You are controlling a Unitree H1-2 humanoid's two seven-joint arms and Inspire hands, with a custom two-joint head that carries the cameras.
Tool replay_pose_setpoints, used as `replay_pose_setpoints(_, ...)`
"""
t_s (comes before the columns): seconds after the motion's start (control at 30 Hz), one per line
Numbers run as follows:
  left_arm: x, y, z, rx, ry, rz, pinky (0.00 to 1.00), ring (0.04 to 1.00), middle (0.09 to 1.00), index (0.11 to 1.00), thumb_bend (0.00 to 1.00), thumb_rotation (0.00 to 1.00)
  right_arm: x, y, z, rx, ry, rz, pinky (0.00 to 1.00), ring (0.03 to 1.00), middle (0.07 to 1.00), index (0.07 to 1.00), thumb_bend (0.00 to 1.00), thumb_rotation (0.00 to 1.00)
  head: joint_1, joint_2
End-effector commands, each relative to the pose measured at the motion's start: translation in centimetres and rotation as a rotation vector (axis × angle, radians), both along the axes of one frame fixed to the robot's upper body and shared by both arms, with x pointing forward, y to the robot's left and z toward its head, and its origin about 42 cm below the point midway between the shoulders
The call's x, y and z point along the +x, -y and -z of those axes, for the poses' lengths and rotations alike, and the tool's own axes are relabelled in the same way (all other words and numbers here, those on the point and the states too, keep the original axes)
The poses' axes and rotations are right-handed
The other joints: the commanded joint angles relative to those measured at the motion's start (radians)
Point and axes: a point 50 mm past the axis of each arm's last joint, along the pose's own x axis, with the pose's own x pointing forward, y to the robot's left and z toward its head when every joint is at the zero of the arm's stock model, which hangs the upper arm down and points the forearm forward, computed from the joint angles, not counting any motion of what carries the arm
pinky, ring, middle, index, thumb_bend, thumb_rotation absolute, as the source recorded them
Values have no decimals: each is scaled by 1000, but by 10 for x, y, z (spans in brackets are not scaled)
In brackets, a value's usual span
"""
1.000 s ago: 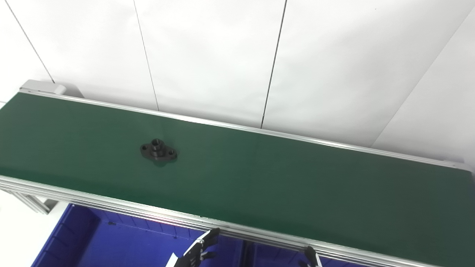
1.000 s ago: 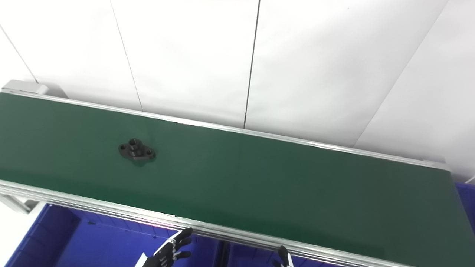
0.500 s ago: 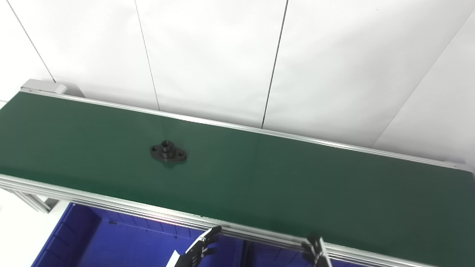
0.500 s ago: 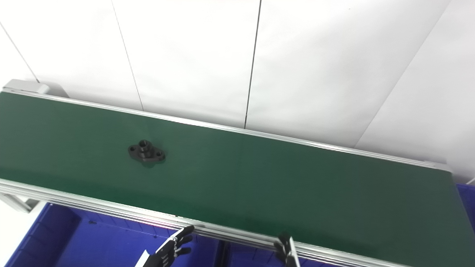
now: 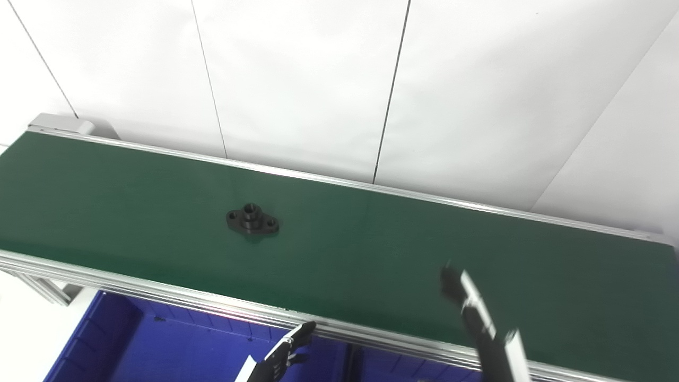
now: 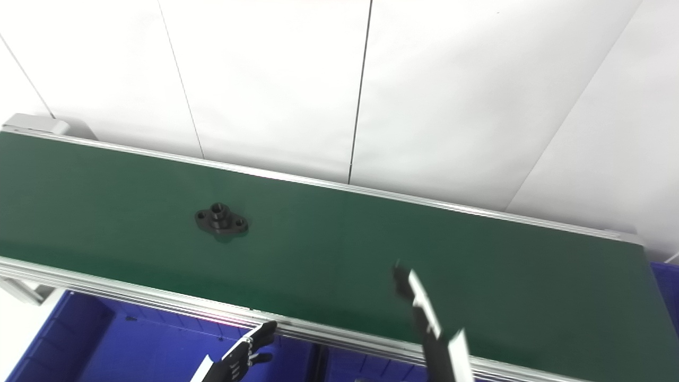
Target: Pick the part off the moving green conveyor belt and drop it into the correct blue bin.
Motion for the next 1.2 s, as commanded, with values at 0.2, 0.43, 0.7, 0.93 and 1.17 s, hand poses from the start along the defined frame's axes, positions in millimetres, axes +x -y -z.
replay_pose_setpoints(0.2, 3, -3, -3, -5, 42, 7, 838, 915, 942, 907, 725, 768, 51, 4, -31, -145, 129, 115, 826, 931, 959, 977, 921, 866, -17, -1)
replay_pose_setpoints(0.43, 4, -4, -3, -16, 41, 3, 837, 906, 935, 900, 721, 736, 86, 0, -44, -271, 149, 164, 803, 914, 940, 964, 899, 721, -21, -1)
replay_pose_setpoints(0.7, 6, -4, -3, -20, 36, 9, 847, 908, 940, 906, 731, 733, 142, -13, -45, -384, 88, 150, 707, 871, 913, 952, 936, 606, -30, -4)
replay_pose_setpoints(0.93, 7, -4, -2, -23, 31, 17, 844, 917, 949, 912, 740, 726, 173, -27, -46, -568, 70, 149, 667, 832, 880, 949, 948, 589, -30, -6)
replay_pose_setpoints(1.17, 7, -3, -1, -15, 33, 3, 819, 903, 938, 905, 742, 732, 198, -39, -42, -677, 32, 129, 687, 824, 842, 926, 977, 511, -25, -6)
